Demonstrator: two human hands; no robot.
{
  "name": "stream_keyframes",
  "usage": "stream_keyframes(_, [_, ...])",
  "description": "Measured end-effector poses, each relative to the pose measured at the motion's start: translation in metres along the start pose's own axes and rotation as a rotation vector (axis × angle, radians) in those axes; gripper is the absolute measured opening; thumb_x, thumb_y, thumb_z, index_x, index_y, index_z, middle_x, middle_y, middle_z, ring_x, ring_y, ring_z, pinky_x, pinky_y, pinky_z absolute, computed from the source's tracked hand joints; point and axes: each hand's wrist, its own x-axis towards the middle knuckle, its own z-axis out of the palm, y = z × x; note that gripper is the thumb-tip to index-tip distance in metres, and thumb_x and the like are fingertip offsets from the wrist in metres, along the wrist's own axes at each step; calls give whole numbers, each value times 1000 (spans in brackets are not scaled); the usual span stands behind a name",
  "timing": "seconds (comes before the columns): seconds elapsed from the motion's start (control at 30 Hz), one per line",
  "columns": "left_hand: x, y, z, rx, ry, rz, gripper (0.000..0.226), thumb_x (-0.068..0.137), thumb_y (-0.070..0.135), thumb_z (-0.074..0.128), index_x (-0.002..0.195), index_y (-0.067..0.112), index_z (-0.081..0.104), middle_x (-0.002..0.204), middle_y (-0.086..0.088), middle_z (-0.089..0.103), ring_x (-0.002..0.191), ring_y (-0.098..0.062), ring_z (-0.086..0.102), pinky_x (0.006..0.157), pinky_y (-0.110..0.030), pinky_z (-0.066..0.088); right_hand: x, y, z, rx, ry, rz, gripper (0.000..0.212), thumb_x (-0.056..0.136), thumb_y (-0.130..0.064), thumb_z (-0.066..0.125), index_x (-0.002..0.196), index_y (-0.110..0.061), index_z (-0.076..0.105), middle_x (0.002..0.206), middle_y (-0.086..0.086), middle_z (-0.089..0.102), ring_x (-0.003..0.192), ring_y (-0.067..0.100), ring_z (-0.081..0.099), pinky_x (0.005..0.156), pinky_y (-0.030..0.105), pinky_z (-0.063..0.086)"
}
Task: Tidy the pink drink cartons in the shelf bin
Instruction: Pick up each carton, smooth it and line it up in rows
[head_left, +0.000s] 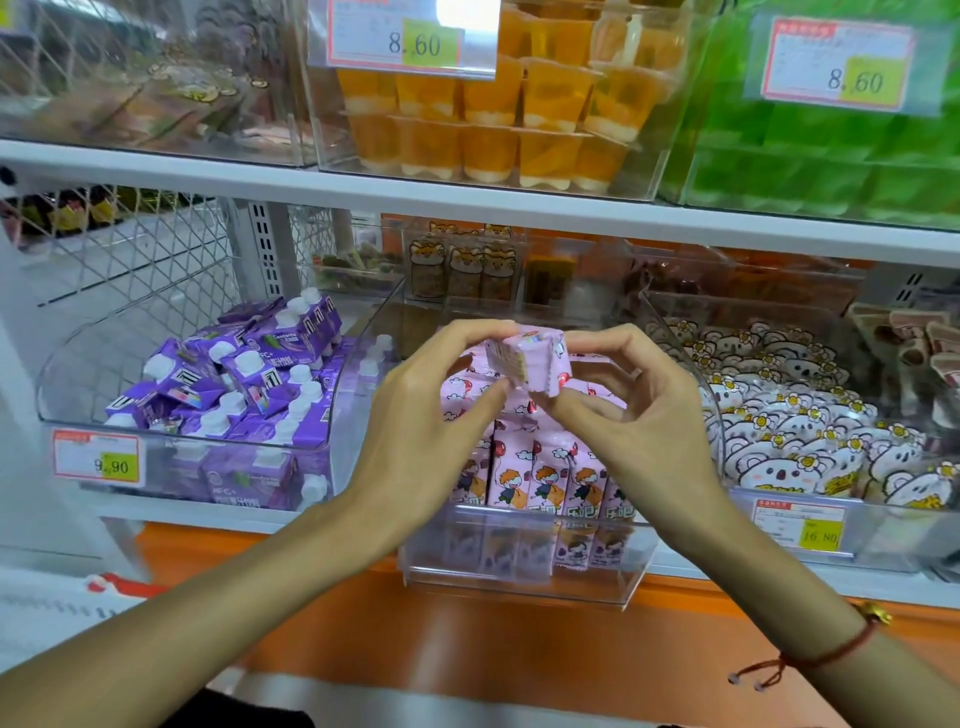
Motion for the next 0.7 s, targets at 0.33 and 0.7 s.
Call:
stream_keyframes(0.33, [5,13,4,-347,-118,-317,35,93,25,56,127,27,49,112,10,68,101,-5,67,80,-20,54,5,3,-7,-47,-72,36,25,94,-11,56,114,-21,65,114,-8,68,107,7,62,84,16,50])
stream_keyframes(0.7, [14,16,-3,-771,-137,-870,20,91,35,59,93,19,69,81,-2,76,71,-9,73,55,-17,54,6,9,-9,-92,-138,200,37,84,-48,59,118,-32,66,115,-15,67,100,6,64,86,24,54])
